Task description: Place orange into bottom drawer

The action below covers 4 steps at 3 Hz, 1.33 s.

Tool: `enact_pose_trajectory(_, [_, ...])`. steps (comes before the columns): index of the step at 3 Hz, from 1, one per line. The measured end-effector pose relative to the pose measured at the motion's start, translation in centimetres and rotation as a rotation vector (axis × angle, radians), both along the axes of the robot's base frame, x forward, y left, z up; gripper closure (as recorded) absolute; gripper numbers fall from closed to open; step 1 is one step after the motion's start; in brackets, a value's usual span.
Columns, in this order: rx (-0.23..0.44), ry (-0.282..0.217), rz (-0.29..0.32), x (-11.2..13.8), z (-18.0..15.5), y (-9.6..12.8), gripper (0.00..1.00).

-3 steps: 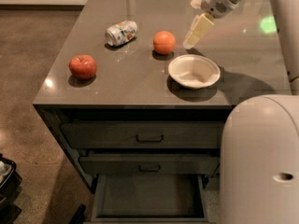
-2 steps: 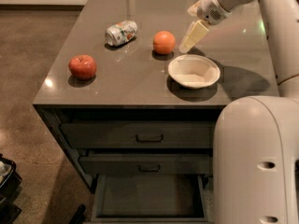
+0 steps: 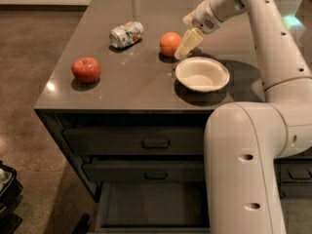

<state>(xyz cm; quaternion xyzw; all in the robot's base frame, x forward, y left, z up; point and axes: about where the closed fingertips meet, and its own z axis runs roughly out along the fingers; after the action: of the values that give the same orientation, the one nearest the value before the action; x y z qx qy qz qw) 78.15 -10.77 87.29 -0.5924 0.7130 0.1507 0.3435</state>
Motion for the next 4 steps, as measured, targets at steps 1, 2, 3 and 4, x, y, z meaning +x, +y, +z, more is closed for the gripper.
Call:
enact_pose_trajectory(1, [0.012,0.005,0.023,0.71,-0.8,1.75,0.0])
enact_pose_trajectory(2, [0.039,0.022,0.031,1.02,-1.62,2.66,0.19])
enact_pose_trajectory(3, [0.04,0.021,0.031,1.05,-1.63,2.69,0.42])
enact_pose_trajectory(4, [0.04,0.021,0.031,1.06,-1.63,2.7,0.66])
